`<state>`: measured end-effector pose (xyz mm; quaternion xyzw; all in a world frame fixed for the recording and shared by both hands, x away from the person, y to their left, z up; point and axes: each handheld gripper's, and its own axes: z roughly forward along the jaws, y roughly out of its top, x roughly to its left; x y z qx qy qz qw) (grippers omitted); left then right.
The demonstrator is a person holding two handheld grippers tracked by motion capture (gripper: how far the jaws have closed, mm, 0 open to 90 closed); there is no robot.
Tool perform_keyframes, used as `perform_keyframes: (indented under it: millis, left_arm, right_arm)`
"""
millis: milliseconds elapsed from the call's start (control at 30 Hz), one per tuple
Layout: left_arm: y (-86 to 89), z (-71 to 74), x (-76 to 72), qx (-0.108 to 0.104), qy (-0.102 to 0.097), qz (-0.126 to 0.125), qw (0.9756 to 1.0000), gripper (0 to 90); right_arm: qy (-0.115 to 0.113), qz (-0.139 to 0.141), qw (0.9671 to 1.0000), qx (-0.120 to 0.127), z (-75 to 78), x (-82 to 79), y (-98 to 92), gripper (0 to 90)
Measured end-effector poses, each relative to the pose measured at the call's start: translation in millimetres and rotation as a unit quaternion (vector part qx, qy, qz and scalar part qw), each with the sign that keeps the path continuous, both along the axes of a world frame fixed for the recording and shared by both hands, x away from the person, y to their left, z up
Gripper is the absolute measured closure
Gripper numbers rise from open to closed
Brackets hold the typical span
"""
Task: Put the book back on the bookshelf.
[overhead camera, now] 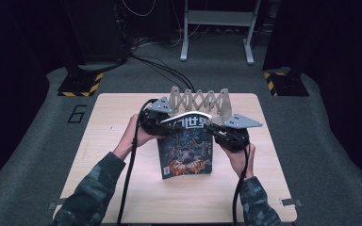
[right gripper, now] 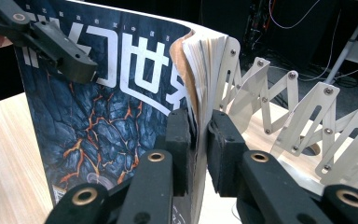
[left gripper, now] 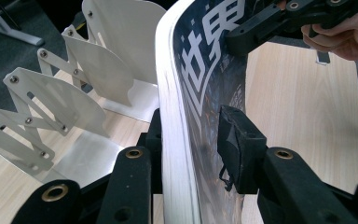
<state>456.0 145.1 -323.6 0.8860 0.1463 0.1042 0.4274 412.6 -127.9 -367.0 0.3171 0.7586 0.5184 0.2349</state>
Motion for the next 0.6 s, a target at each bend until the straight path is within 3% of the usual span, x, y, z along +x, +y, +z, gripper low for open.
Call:
perform_keyframes:
  millis: [167, 300, 600]
  left_arm:
    - [-6.1, 3.1, 4.4, 0.01, 0.002, -0.001, 0.9999, 66.1]
    - [-9.2, 5.6, 4.3, 0.023, -0.004, 0.002, 0.9997, 72.5]
    - [-12.8, 7.3, -3.7, 0.015, -0.017, -0.027, 0.9994, 78.1]
  right_arm:
    - [0.0, 0.0, 1.0, 0.004, -1.0, -0.8, -0.6, 79.5]
    - [0.001, -0.001, 1.0, 0.006, -1.0, -1.4, -0.9, 79.3]
    - [0.008, -0.005, 0.9997, 0.022, -4.4, -0.5, -10.8, 72.1]
